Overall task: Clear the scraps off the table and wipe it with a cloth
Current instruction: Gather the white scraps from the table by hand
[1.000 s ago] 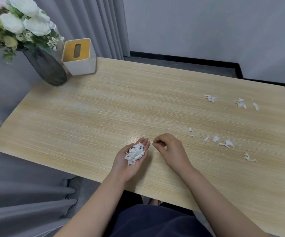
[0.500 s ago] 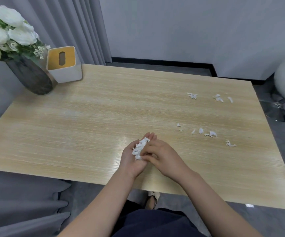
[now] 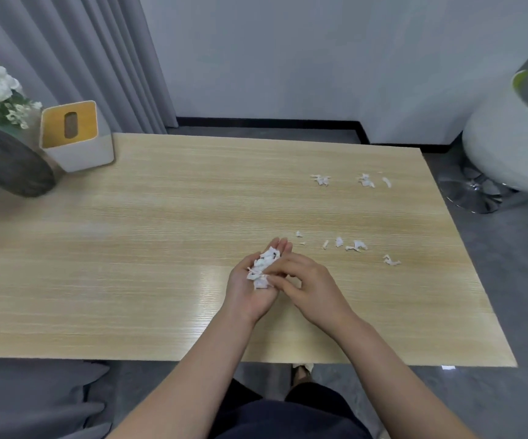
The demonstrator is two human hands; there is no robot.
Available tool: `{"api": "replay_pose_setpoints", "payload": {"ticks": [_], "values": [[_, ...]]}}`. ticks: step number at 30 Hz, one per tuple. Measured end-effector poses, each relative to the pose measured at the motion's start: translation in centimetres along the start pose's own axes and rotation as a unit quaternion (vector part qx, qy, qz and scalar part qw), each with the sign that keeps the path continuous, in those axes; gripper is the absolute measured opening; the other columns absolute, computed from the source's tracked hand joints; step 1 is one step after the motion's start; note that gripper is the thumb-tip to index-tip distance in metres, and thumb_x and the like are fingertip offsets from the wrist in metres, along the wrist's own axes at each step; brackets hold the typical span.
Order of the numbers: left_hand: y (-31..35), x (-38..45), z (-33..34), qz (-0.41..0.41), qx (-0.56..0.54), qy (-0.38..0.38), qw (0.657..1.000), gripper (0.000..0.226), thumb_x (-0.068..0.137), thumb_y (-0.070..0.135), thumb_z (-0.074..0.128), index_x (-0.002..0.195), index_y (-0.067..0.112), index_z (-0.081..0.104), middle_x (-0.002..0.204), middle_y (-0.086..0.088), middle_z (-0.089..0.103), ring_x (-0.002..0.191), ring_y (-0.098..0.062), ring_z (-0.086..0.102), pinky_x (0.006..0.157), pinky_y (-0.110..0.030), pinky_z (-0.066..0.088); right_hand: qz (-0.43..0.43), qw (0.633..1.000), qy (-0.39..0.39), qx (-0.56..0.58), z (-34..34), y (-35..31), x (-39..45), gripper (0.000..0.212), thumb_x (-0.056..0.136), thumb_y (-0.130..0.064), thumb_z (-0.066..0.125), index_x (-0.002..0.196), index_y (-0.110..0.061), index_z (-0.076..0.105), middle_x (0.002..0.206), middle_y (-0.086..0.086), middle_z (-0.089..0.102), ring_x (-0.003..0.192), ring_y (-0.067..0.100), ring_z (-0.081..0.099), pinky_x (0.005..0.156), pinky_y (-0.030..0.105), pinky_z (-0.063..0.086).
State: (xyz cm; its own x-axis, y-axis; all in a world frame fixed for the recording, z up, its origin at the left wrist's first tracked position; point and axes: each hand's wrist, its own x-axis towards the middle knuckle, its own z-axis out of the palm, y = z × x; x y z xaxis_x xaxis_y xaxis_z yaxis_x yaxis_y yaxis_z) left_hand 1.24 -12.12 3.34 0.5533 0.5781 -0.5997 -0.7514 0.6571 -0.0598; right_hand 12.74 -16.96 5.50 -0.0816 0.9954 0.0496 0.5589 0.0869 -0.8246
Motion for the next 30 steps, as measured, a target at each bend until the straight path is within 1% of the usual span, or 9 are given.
{"api": "replay_pose_setpoints", "payload": {"ticks": [5,8,9,12,14,18,25,27,30], "values": [[-2.4,2.8,3.4,-0.019,-0.024,-0.024,0.999,0.037,0.087,0.004,0.038,0.115,-0.006,0.059,0.115,-0.021,0.063,0.101,-0.031,0.064,0.079,-0.039,0.057,0.008,0.997,0.048,0.061,-3.9,1.3,1.5,0.014,0.086,-0.008,0.065,0.093,-0.017,0.073,0.097,-0.012,0.065,0.097,-0.001,0.057,0.086,0.009,0.038],[-4.2,4.9,5.4,-0.04,-0.06,-0.036,0.997,0.035,0.09,0.004,0.038,0.118,-0.003,0.058,0.119,-0.019,0.061,0.087,-0.034,0.069,0.055,-0.035,0.058,0.01,0.994,0.073,0.079,-6.6,2.4,2.3,0.016,0.085,-0.006,0.065,0.094,-0.018,0.072,0.097,-0.014,0.063,0.096,-0.004,0.056,0.084,0.006,0.037],[-4.8,5.8,5.9,-0.042,-0.063,-0.037,0.996,0.034,0.093,0.005,0.036,0.119,-0.002,0.057,0.12,-0.018,0.06,0.087,-0.034,0.069,0.052,-0.034,0.057,0.009,0.993,0.084,0.078,-7.6,2.9,2.5,0.015,0.085,-0.006,0.066,0.094,-0.017,0.071,0.095,-0.015,0.062,0.093,-0.005,0.056,0.082,0.006,0.037],[-5.9,8.2,7.7,-0.02,-0.043,-0.033,0.998,0.037,0.094,0.008,0.033,0.12,-0.002,0.057,0.12,-0.017,0.06,0.099,-0.032,0.064,0.066,-0.04,0.059,0.018,0.994,0.096,0.045,-10.3,5.2,3.0,0.011,0.083,-0.008,0.068,0.089,-0.016,0.07,0.087,-0.011,0.061,0.082,-0.001,0.055,0.075,0.008,0.037],[-6.5,9.6,8.7,-0.009,-0.033,-0.03,0.999,0.038,0.094,0.01,0.033,0.116,-0.003,0.06,0.121,-0.016,0.061,0.1,-0.033,0.065,0.076,-0.042,0.057,0.032,0.996,0.077,0.026,-11.7,6.8,3.3,0.009,0.082,-0.009,0.069,0.086,-0.017,0.068,0.084,-0.011,0.059,0.079,0.002,0.054,0.074,0.01,0.038],[-8.1,11.8,10.2,0.006,-0.006,-0.021,1.0,0.038,0.097,0.012,0.033,0.113,-0.006,0.062,0.122,-0.017,0.061,0.106,-0.032,0.062,0.093,-0.04,0.047,0.041,0.998,0.051,-0.007,-13.1,8.8,4.1,0.004,0.084,-0.013,0.067,0.085,-0.017,0.068,0.083,-0.016,0.057,0.082,0.002,0.051,0.072,0.011,0.037],[-9.0,13.8,11.2,0.029,-0.005,-0.015,0.999,0.038,0.094,0.011,0.036,0.105,-0.007,0.067,0.117,-0.016,0.064,0.108,-0.029,0.061,0.09,-0.042,0.05,0.034,0.999,0.037,-0.006,-14.9,10.8,5.4,0.005,0.084,-0.015,0.068,0.087,-0.017,0.07,0.084,-0.02,0.056,0.083,-0.002,0.051,0.079,0.011,0.038],[-8.6,14.3,11.3,0.032,-0.004,-0.013,0.999,0.036,0.09,0.01,0.038,0.106,-0.006,0.067,0.116,-0.016,0.064,0.109,-0.028,0.06,0.089,-0.042,0.049,0.044,0.998,0.043,0.018,-15.2,11.0,5.8,0.006,0.083,-0.016,0.068,0.088,-0.018,0.071,0.084,-0.014,0.061,0.08,0.004,0.055,0.076,0.015,0.041],[-7.5,15.1,11.4,0.033,-0.018,-0.011,0.999,0.037,0.092,0.01,0.036,0.105,-0.007,0.066,0.115,-0.016,0.065,0.11,-0.029,0.059,0.083,-0.042,0.054,0.066,0.992,0.07,0.076,-15.5,11.0,7.0,0.008,0.083,-0.012,0.069,0.088,-0.017,0.072,0.086,-0.006,0.065,0.075,0.009,0.056,0.069,0.009,0.041]]}}
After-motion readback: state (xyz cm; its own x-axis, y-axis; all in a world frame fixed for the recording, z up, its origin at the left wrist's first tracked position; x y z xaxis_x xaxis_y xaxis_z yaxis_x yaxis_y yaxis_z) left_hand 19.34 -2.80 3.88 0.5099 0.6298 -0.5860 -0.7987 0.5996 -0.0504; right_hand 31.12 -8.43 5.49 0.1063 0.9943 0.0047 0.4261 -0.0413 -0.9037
